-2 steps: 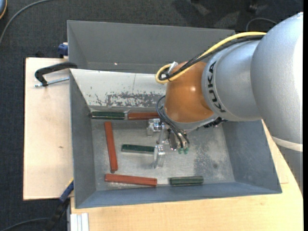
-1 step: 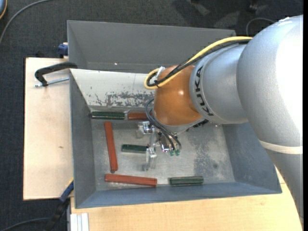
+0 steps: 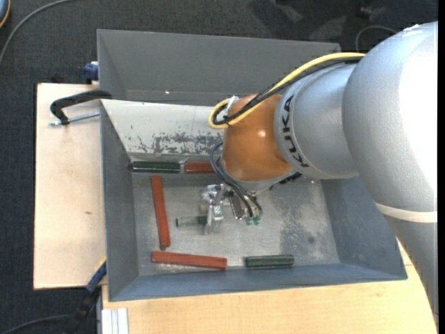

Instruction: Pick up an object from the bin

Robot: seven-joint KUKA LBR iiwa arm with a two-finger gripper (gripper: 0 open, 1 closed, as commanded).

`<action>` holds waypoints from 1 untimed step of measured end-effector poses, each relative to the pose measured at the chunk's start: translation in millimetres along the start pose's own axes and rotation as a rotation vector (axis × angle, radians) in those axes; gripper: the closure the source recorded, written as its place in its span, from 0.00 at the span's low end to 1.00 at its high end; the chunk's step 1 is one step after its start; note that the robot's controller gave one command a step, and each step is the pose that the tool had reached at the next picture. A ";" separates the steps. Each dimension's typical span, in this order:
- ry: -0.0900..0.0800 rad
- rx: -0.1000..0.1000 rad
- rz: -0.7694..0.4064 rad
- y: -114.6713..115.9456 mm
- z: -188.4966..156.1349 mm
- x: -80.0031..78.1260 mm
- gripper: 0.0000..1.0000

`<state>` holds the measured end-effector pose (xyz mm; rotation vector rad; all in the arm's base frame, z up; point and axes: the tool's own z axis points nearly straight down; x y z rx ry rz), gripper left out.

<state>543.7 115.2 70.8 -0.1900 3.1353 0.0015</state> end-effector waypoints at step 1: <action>-0.014 -0.001 0.041 -11.3 -146.3 11.0 1.00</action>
Offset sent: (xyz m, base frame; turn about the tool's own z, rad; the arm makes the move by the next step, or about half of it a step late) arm -0.0120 -0.0139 0.1403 0.0419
